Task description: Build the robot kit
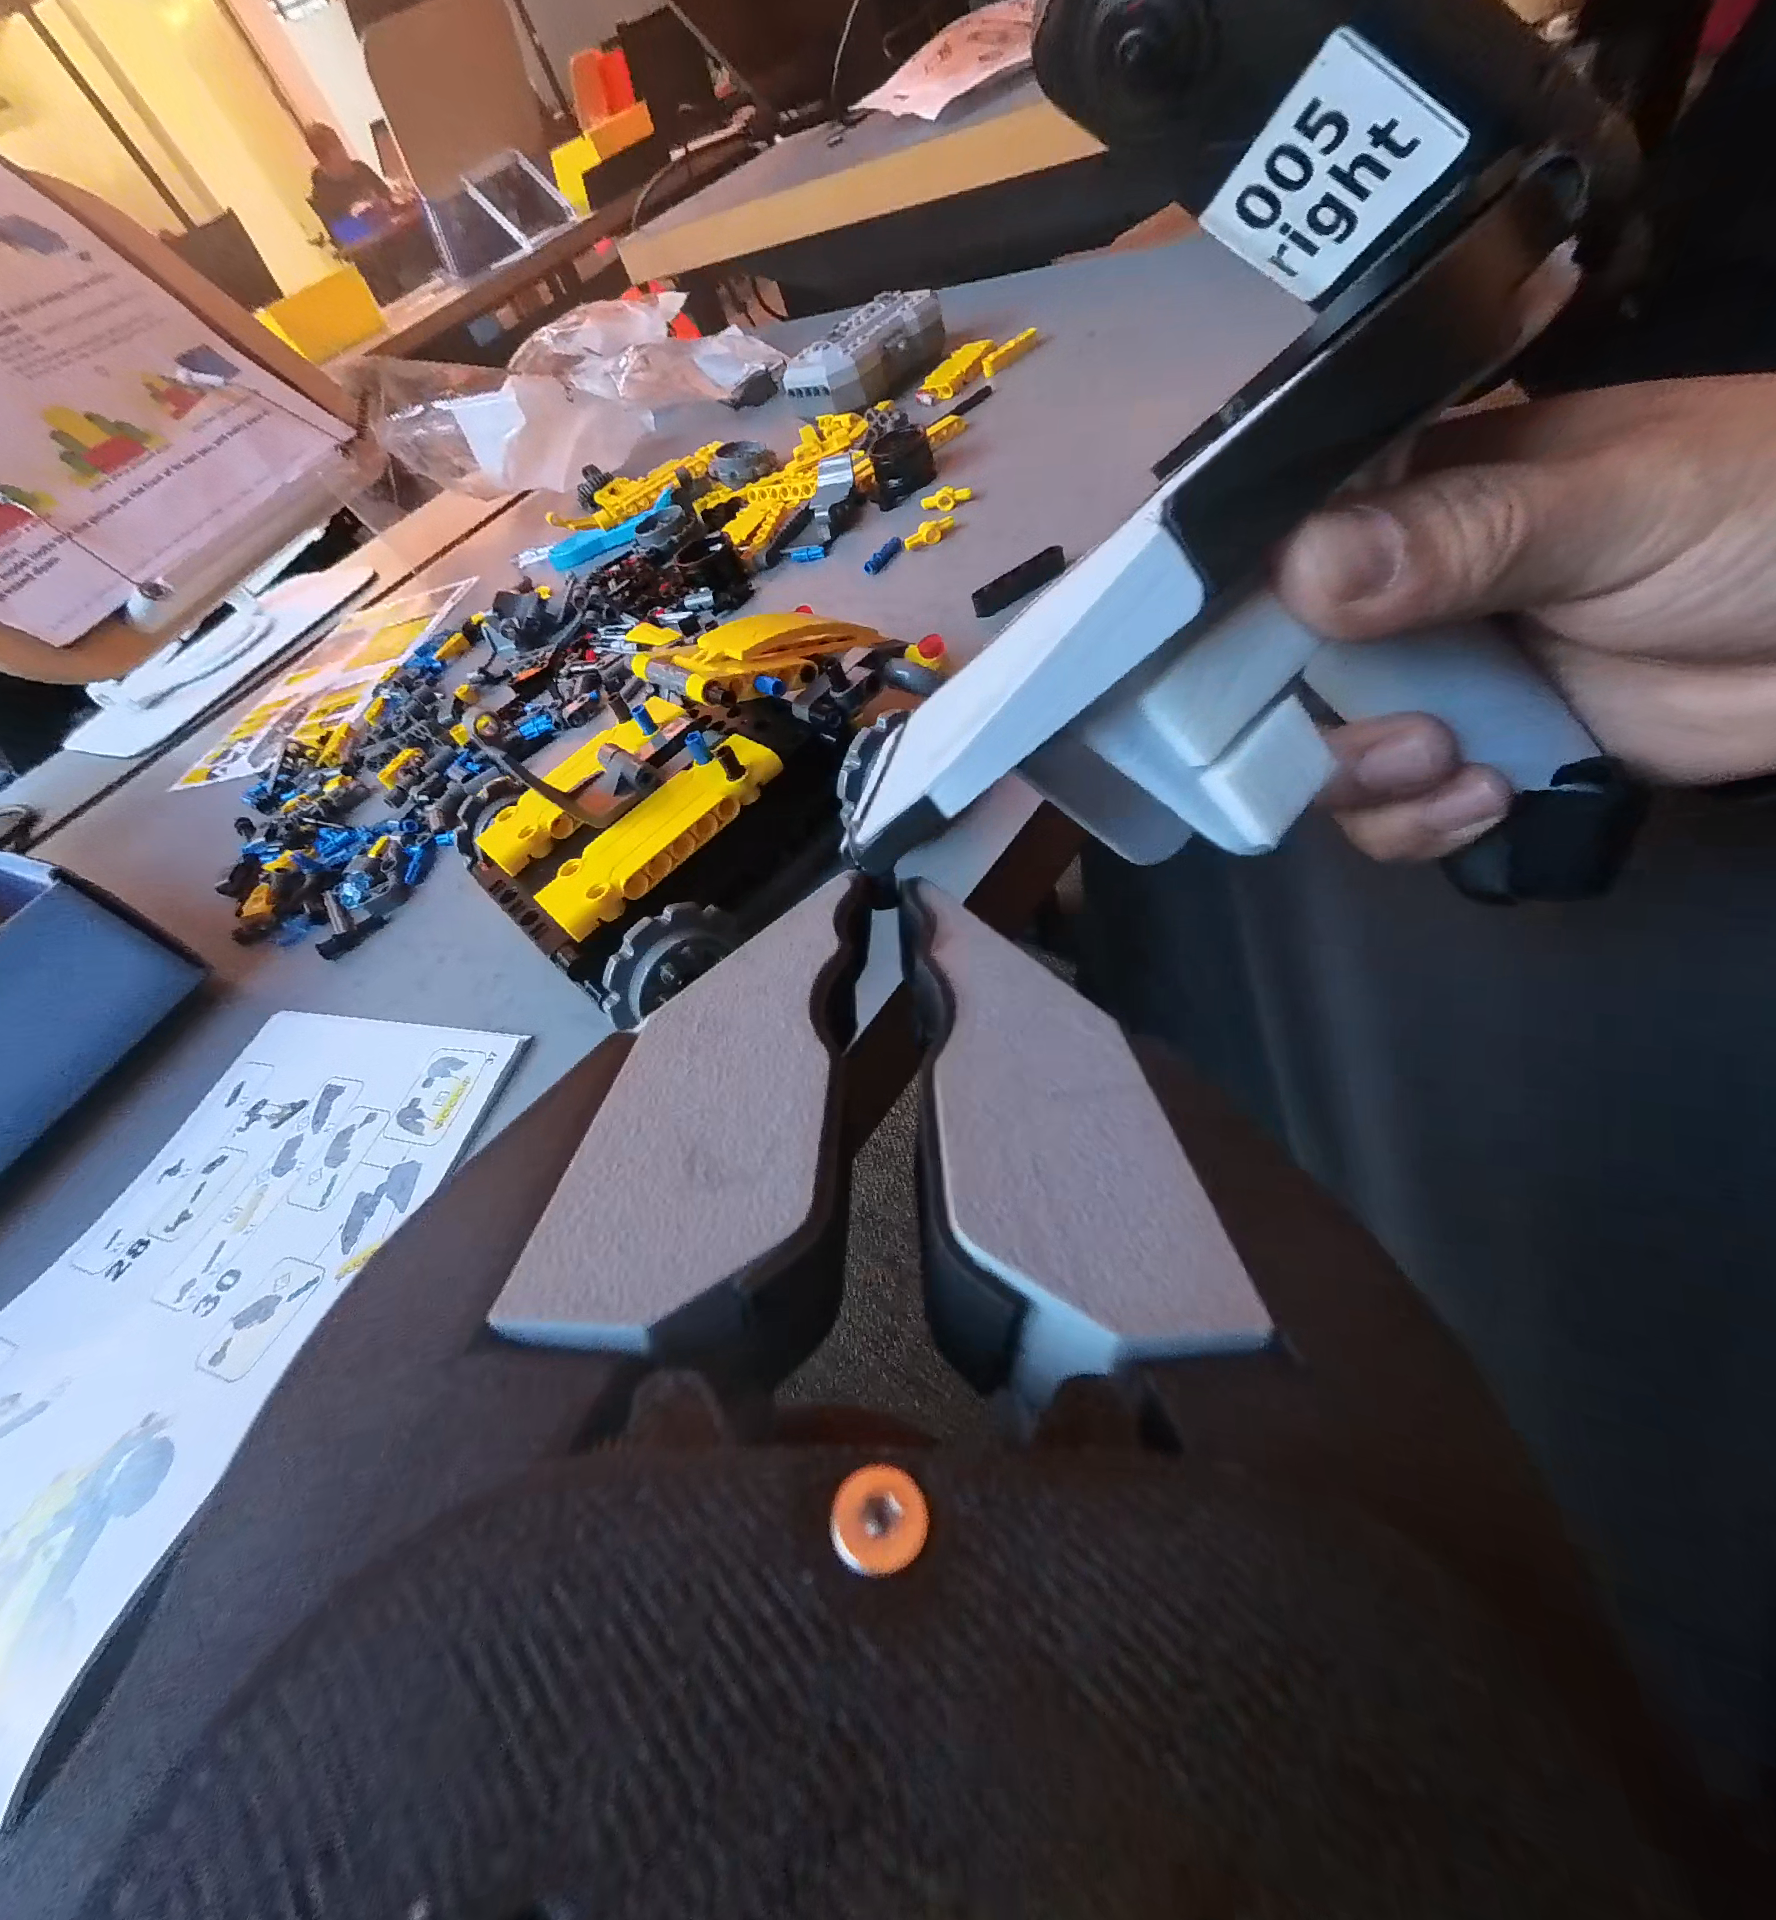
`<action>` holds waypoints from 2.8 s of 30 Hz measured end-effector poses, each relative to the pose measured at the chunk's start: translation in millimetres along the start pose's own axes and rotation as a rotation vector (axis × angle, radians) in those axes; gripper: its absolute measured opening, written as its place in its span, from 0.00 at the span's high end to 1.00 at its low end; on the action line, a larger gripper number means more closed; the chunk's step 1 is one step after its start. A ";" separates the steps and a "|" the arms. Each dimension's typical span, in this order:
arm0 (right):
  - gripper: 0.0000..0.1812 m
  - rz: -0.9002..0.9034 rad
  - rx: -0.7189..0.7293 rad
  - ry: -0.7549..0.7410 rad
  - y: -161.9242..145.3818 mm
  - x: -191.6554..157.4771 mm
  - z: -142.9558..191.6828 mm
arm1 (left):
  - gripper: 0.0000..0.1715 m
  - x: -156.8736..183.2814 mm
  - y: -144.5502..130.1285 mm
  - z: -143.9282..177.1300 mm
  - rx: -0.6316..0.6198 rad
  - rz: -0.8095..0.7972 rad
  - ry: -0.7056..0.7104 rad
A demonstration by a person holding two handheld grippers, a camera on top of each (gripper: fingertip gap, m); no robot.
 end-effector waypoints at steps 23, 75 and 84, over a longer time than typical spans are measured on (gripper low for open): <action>0.94 0.206 -0.124 -0.099 4.0 -5.9 12.0 | 0.99 2.3 -0.3 -1.2 -0.059 -0.170 -0.033; 0.97 0.453 -0.205 -0.308 37.5 -12.0 63.1 | 0.90 14.7 -33.7 9.8 -0.091 0.070 -0.249; 0.97 0.563 -0.223 -0.576 101.3 6.5 117.6 | 0.90 21.8 -47.8 5.0 -0.119 0.037 -0.290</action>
Point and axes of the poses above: each gripper's, where its closed fingertips meet, z back along the fingers, y out of its top, x = y × z across the jaws, the point moved 10 cm from there along z, back along the fingers, and after that the axes turned 13 degrees about -z, right-handed, at the moved point
